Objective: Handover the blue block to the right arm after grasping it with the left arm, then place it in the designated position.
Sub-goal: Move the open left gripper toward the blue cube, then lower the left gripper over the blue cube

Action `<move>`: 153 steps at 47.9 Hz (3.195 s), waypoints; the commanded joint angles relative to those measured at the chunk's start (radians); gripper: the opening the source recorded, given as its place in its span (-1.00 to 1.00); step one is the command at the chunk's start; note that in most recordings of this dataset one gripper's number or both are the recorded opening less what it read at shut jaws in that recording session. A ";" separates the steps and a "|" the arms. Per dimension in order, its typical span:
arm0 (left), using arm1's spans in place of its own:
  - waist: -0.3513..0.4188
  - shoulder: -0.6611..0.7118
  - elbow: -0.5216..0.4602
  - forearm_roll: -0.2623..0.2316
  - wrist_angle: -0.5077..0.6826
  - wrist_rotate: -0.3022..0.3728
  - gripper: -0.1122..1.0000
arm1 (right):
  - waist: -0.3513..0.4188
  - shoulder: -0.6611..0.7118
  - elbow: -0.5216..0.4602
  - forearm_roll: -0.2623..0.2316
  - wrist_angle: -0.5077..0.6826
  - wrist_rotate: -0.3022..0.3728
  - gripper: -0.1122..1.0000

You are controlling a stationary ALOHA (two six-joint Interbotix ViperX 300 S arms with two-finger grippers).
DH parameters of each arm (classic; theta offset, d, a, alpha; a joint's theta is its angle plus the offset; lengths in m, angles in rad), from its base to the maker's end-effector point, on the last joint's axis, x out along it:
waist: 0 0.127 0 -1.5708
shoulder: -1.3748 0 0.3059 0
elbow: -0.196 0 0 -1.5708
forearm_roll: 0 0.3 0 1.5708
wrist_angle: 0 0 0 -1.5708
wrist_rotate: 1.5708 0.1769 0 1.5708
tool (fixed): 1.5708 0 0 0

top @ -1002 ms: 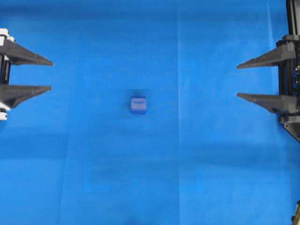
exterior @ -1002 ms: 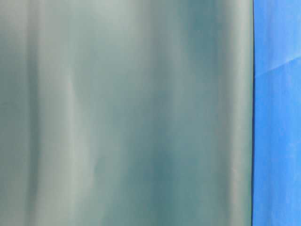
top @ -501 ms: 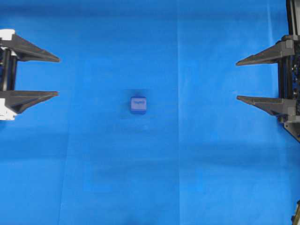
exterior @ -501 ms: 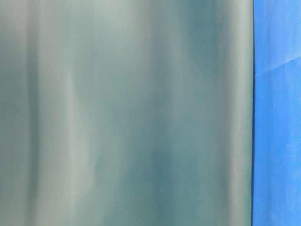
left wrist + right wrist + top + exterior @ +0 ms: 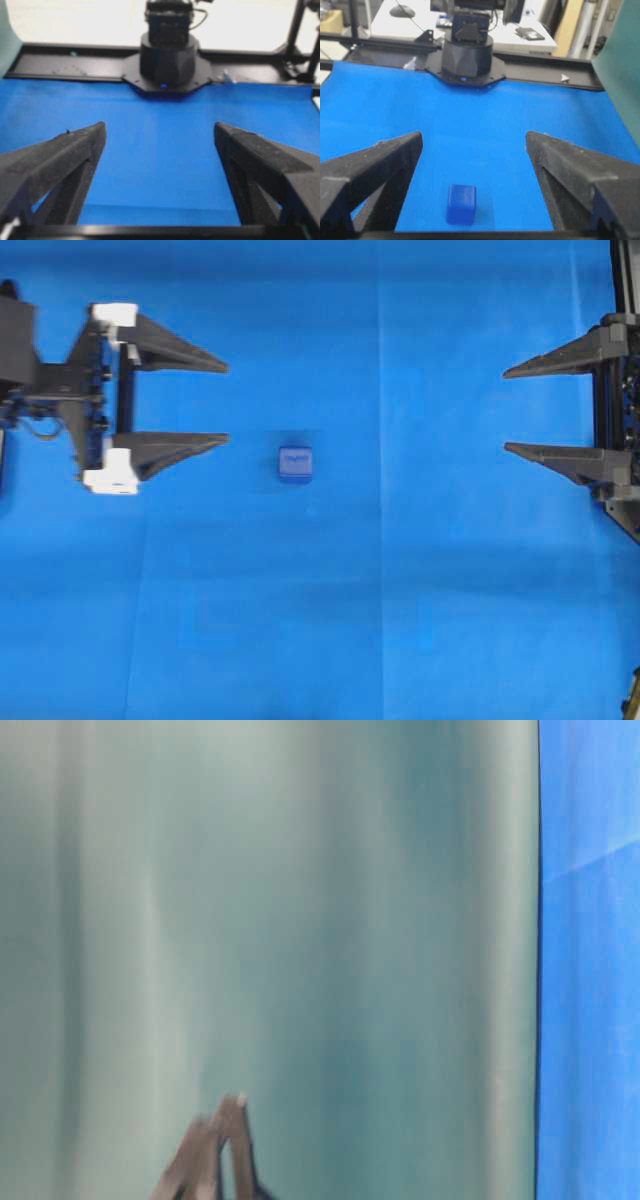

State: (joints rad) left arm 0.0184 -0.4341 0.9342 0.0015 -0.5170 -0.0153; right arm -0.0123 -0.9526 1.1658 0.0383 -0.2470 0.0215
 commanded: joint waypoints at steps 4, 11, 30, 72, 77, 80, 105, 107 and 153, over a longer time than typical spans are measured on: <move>0.008 0.100 -0.123 0.002 -0.003 0.006 0.85 | -0.003 0.008 -0.028 0.002 -0.021 0.000 0.95; 0.021 0.175 -0.193 0.002 0.034 0.009 0.85 | -0.003 0.011 -0.028 0.002 -0.023 0.000 0.95; 0.029 0.227 -0.264 0.002 0.193 0.002 0.85 | -0.003 0.015 -0.028 0.003 -0.032 0.000 0.95; 0.014 0.497 -0.770 0.009 1.290 0.046 0.85 | -0.002 0.029 -0.026 0.000 -0.028 0.000 0.95; 0.012 0.500 -0.770 0.011 1.290 0.046 0.85 | -0.002 0.031 -0.028 0.000 -0.031 -0.002 0.95; 0.012 0.500 -0.767 0.009 1.290 0.043 0.85 | -0.002 0.031 -0.028 0.000 -0.032 -0.002 0.95; 0.012 0.503 -0.761 0.009 1.284 0.037 0.85 | -0.003 0.035 -0.029 0.000 -0.032 -0.002 0.95; 0.012 0.503 -0.761 0.009 1.284 0.037 0.85 | -0.003 0.035 -0.029 0.000 -0.032 0.000 0.95; 0.012 0.503 -0.727 0.009 1.246 0.035 0.85 | -0.003 0.035 -0.031 0.000 -0.029 0.000 0.95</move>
State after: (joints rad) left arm 0.0322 0.0813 0.2086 0.0092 0.7486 0.0169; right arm -0.0123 -0.9235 1.1643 0.0383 -0.2654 0.0215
